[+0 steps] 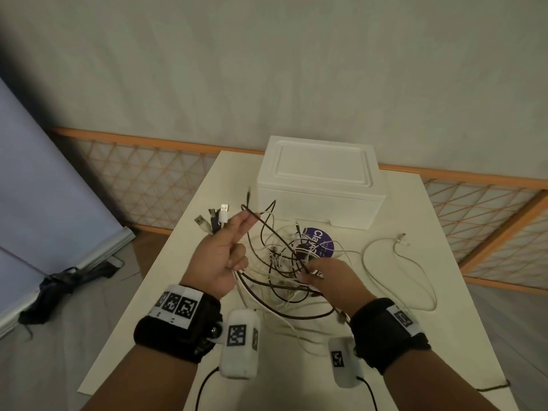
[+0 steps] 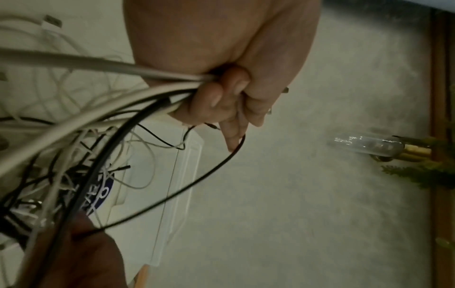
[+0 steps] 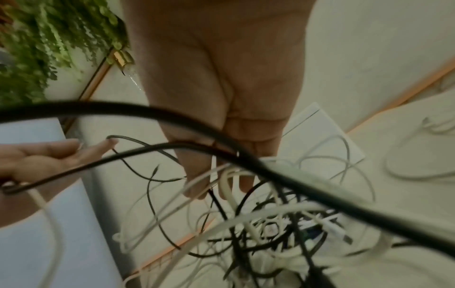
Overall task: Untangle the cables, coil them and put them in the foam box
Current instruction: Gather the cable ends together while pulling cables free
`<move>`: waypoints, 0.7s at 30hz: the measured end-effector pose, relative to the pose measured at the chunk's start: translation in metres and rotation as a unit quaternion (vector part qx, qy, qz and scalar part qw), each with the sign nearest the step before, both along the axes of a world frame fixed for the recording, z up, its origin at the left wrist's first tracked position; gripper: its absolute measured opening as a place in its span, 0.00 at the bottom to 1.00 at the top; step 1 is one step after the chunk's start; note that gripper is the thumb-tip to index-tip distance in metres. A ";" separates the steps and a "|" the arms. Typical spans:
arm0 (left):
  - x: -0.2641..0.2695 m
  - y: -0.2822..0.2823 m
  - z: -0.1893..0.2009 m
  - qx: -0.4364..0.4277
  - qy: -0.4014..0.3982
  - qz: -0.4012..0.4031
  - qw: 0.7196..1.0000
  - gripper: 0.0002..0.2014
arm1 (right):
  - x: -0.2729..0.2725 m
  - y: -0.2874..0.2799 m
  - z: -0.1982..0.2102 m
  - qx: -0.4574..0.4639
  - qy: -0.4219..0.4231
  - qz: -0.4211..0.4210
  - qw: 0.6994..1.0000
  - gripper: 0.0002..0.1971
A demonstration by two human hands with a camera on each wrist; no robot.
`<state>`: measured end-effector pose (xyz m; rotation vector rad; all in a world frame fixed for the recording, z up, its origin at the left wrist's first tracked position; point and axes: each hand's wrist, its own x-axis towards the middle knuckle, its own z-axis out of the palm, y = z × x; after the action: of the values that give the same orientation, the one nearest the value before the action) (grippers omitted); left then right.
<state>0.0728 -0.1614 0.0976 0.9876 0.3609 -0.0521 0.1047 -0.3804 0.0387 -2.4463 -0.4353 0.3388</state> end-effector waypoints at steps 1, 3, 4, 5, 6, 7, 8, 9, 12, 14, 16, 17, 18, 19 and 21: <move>0.000 0.001 -0.001 0.002 0.006 0.003 1.000 0.13 | 0.002 -0.004 0.002 -0.007 0.004 -0.010 1.000 0.08; -0.002 -0.003 -0.006 0.016 0.026 0.006 1.000 0.13 | 0.007 -0.008 0.013 0.002 -0.002 -0.017 1.000 0.10; -0.003 -0.008 -0.008 0.030 0.037 0.000 0.999 0.12 | 0.010 -0.007 0.020 0.019 -0.011 -0.018 1.000 0.10; -0.005 -0.014 -0.012 0.047 0.045 -0.013 0.998 0.12 | 0.013 -0.004 0.029 0.039 -0.017 -0.018 0.999 0.10; -0.006 -0.021 -0.015 0.069 0.048 -0.032 0.996 0.10 | 0.015 -0.001 0.037 0.061 -0.024 -0.014 0.998 0.11; -0.008 -0.030 -0.018 0.097 0.048 -0.054 0.993 0.09 | 0.016 0.003 0.045 0.073 -0.033 -0.008 0.997 0.12; -0.008 -0.039 -0.022 0.131 0.048 -0.073 0.987 0.07 | 0.018 0.009 0.051 0.084 -0.042 0.001 0.996 0.13; -0.009 -0.047 -0.024 0.168 0.048 -0.088 0.981 0.06 | 0.018 0.015 0.057 0.098 -0.045 0.004 0.994 0.11; -0.007 -0.064 -0.027 0.249 0.049 -0.088 0.963 0.04 | 0.015 0.028 0.069 0.176 -0.035 -0.008 0.984 0.04; -0.002 -0.064 -0.023 0.262 0.040 -0.046 0.963 0.03 | 0.013 0.031 0.068 0.270 -0.008 -0.041 0.962 0.02; 0.003 -0.059 -0.017 0.250 0.024 -0.005 0.968 0.05 | 0.013 0.029 0.059 0.313 -0.003 -0.047 0.948 0.09; 0.006 -0.056 -0.012 0.238 0.017 0.011 0.971 0.03 | 0.013 0.027 0.050 0.297 -0.002 -0.031 0.954 0.10; 0.008 -0.053 -0.007 0.215 0.011 0.023 0.976 0.02 | 0.012 0.026 0.041 0.260 0.000 -0.002 0.966 0.09; 0.009 -0.050 0.000 0.190 0.005 0.031 0.981 0.02 | 0.010 0.025 0.030 0.187 -0.002 0.033 0.982 0.08; 0.013 -0.043 0.013 0.155 -0.013 0.036 0.987 0.03 | 0.006 0.018 0.007 -0.004 -0.014 0.093 0.996 0.07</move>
<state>0.0854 -0.2040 0.1102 1.2809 0.3873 0.0864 0.1107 -0.3623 0.0455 -2.4270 -0.6776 0.3845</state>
